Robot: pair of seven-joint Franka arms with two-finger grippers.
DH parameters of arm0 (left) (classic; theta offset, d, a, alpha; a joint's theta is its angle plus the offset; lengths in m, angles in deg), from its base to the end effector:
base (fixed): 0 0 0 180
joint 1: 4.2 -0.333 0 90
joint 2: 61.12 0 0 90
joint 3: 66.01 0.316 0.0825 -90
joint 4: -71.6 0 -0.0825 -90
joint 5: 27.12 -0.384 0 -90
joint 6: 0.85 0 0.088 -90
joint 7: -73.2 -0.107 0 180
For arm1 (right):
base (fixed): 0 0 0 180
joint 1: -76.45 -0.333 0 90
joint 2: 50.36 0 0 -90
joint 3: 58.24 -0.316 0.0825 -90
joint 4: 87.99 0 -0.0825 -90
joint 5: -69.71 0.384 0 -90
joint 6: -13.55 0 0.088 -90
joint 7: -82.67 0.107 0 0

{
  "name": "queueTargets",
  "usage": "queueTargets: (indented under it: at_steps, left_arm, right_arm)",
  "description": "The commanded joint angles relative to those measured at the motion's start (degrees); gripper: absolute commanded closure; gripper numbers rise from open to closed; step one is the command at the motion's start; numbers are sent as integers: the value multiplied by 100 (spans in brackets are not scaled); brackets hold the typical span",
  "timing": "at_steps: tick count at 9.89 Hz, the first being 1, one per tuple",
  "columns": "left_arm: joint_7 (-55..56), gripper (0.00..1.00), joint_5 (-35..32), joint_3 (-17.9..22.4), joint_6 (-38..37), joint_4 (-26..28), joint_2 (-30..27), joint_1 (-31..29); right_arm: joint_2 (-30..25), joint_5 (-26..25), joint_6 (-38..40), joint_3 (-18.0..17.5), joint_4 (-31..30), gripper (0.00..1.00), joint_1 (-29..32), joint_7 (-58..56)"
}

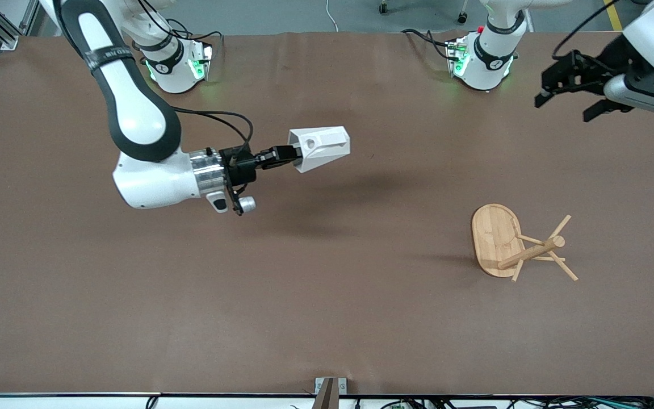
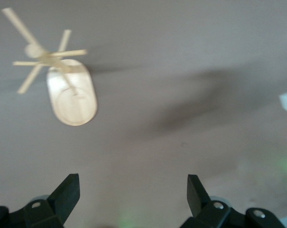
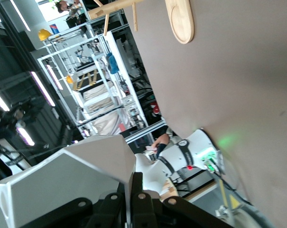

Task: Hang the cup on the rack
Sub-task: 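Lift the white cup with the right gripper toward the table middle, then move the left gripper to the cup and grasp its rim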

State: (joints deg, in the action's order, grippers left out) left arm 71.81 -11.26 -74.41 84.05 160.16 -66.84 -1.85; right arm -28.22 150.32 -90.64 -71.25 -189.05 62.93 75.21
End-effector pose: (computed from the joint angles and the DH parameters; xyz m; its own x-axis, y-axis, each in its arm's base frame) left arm 0.4972 -0.1311 0.6849 0.9715 -0.2328 0.0441 -0.2363 -0.9373 0.2562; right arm 0.5510 0.3485 0.3936 0.8916 0.2212 -0.3951 -0.3277 -0.2870 -0.9001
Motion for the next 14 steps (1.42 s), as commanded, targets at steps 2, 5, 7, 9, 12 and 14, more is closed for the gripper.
queueTargets:
  at_steps: [2,5,7,9,12,14]
  left_arm:
    - [-45,0,435,-485,884,39,420,816]
    - [-54,0,437,-654,1756,-57,921,1511]
    - [-403,0,270,-688,1758,-609,1422,1662]
    - [-904,0,278,-777,1758,-638,1792,1768]
    - [-1599,0,278,-785,1767,-656,2047,1803]
    - [-1759,0,287,-794,1767,-647,2092,1891]
  right_arm:
    - [26,350,-304,-79,33,99,-239,43]
    - [26,350,-295,-79,25,99,-274,43]
    - [26,350,-295,-79,25,99,-274,35]
    - [26,350,-295,-79,24,99,-283,34]
    - [9,350,-295,-131,16,99,-283,43]
    - [0,350,-295,-140,16,99,-274,43]
